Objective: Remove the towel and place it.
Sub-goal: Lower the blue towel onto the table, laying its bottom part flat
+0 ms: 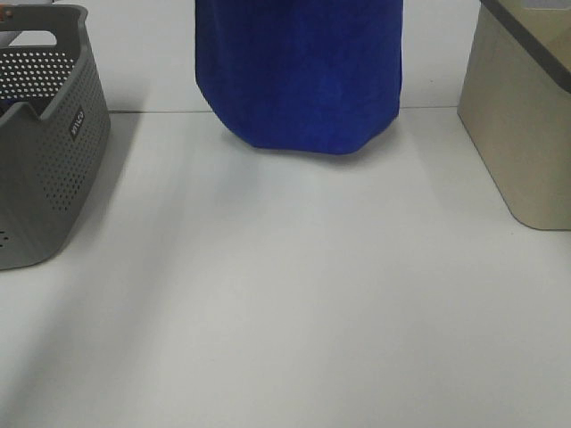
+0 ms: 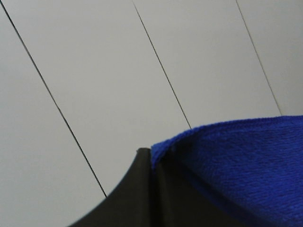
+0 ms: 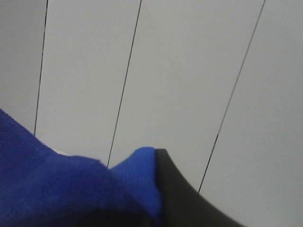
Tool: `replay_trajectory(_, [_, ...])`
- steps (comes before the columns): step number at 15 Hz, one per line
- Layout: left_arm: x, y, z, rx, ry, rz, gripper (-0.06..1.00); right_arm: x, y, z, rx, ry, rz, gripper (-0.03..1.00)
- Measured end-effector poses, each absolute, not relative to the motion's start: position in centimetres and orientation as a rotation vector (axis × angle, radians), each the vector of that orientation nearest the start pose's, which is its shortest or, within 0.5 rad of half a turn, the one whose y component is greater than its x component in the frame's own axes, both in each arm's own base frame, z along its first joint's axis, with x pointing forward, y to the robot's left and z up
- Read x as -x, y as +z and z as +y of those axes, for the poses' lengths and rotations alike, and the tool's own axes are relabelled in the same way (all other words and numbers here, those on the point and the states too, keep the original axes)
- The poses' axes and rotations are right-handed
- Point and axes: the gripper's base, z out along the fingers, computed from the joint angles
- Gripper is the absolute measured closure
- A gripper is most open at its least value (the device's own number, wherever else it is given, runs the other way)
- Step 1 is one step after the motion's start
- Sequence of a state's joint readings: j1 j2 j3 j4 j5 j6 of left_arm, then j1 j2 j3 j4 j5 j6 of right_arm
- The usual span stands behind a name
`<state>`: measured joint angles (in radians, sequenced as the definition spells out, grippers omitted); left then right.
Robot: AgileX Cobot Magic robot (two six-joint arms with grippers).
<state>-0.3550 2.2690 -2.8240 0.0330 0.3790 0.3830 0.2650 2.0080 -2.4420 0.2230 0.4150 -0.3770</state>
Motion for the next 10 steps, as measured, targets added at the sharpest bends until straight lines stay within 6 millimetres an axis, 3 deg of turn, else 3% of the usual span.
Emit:
replay_trajectory(3, [-45.9,50.4,-16.9,-0.508,0.110,1.187,0.94,-43.6,51.5,12.6,0.389,0.128,1.390,0.95])
replay_trajectory(10, [-46.4,46.6,-16.9,-0.689,0.139,1.546,0.94,-43.8,48.2,12.9,0.539,0.093,1.685,0.95])
